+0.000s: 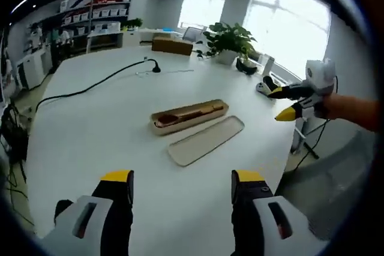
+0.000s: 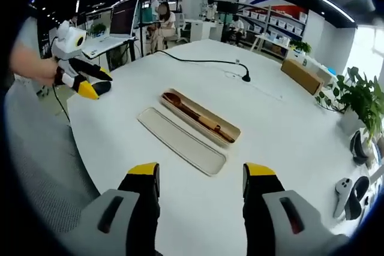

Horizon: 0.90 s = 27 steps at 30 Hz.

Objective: Arrange the utensils inside the cutlery case until each visible utensil rests in its matching compartment.

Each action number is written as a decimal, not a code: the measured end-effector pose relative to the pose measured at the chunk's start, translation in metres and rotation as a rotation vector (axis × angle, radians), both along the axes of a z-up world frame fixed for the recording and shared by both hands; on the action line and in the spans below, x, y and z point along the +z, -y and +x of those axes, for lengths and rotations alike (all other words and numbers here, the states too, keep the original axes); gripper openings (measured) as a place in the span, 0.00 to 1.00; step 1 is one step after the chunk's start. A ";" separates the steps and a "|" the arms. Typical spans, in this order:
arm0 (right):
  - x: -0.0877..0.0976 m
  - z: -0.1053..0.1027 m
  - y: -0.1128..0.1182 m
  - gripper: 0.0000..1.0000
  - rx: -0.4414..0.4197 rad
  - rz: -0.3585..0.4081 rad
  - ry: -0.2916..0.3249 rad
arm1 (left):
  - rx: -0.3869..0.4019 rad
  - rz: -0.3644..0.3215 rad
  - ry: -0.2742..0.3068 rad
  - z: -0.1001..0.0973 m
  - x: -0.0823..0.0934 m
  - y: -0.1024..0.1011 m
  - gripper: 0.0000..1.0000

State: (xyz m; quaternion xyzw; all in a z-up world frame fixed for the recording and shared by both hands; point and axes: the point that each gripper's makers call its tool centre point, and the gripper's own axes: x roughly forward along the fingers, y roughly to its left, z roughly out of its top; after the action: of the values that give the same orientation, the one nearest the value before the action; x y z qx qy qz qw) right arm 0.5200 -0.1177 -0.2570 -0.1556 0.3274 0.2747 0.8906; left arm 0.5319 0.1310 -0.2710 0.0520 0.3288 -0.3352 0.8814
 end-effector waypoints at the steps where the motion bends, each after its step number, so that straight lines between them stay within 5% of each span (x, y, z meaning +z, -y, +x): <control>1: -0.006 0.001 0.002 0.55 -0.002 -0.004 -0.008 | -0.008 0.003 0.006 0.000 0.000 0.004 0.70; 6: -0.030 0.008 0.005 0.55 0.016 -0.026 -0.033 | -0.089 0.076 0.036 0.013 -0.019 0.024 0.70; 10: -0.052 0.015 0.009 0.55 0.020 -0.017 -0.091 | 0.001 0.020 -0.091 0.021 -0.035 0.033 0.72; 12: -0.056 0.018 0.009 0.55 0.021 -0.010 -0.101 | -0.014 0.040 -0.038 0.030 -0.036 0.036 0.71; 20: -0.061 0.031 0.000 0.55 0.060 0.007 -0.078 | -0.048 0.074 -0.033 0.035 -0.046 0.045 0.70; 25: -0.075 0.040 -0.001 0.56 0.077 -0.006 -0.102 | -0.057 0.070 -0.059 0.036 -0.055 0.050 0.67; 27: -0.078 0.044 -0.002 0.56 0.039 0.048 -0.132 | -0.023 0.053 -0.082 0.039 -0.058 0.049 0.67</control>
State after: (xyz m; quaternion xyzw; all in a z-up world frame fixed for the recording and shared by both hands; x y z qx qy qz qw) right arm 0.5637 -0.1154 -0.3354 -0.1221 0.3757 0.3097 0.8649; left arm 0.5710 0.0816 -0.3289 0.0653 0.3729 -0.3384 0.8615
